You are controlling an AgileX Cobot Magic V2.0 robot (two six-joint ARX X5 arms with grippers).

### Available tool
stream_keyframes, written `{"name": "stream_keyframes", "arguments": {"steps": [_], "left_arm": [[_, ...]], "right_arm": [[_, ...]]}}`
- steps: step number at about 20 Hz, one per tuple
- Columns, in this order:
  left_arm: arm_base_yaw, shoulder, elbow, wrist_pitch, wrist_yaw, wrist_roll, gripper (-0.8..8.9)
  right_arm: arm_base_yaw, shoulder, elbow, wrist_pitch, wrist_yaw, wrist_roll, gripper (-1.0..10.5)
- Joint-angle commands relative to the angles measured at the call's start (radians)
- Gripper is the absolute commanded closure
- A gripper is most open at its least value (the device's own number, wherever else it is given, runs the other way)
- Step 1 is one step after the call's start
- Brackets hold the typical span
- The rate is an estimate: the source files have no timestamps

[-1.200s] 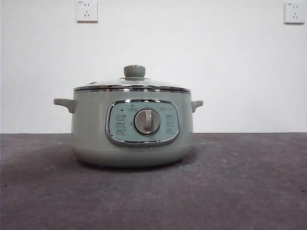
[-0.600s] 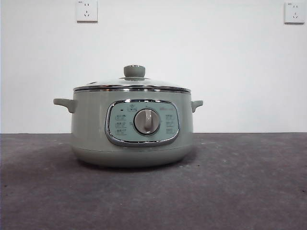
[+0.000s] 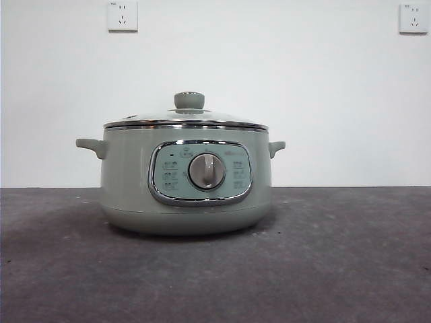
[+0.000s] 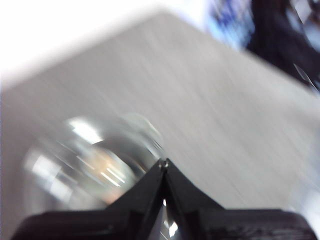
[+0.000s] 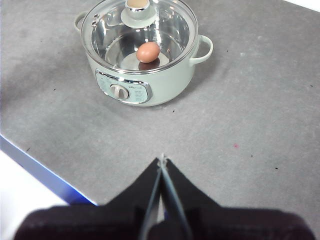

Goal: Pick up the egg,open the lid,put the egg in the pot,close the lid

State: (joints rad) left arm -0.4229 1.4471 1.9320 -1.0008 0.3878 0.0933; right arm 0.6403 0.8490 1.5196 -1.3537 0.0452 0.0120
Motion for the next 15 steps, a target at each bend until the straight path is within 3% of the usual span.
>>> {"name": "stream_keyframes", "arguments": {"steps": [1, 5, 8, 12, 15], "left_arm": [[0.035, -0.058, 0.005, 0.077, 0.003, 0.025, 8.17], [0.167, -0.154, -0.028, 0.161, 0.006, 0.049, 8.17], [0.293, -0.271, -0.163, 0.254, 0.039, 0.050, 8.17], [0.428, -0.493, -0.529, 0.454, 0.035, 0.050, 8.17], [0.462, -0.653, -0.827, 0.600, 0.008, 0.071, 8.17]], "right_arm": [[0.000, 0.000, -0.006, -0.023, 0.000, 0.011, 9.5], [0.000, 0.007, -0.006, -0.023, 0.000, 0.011, 9.5], [0.000, 0.012, -0.006, -0.023, 0.000, 0.011, 9.5], [0.000, 0.026, -0.006, -0.023, 0.001, 0.011, 9.5], [0.000, 0.031, -0.006, -0.023, 0.000, 0.011, 9.5]]}}
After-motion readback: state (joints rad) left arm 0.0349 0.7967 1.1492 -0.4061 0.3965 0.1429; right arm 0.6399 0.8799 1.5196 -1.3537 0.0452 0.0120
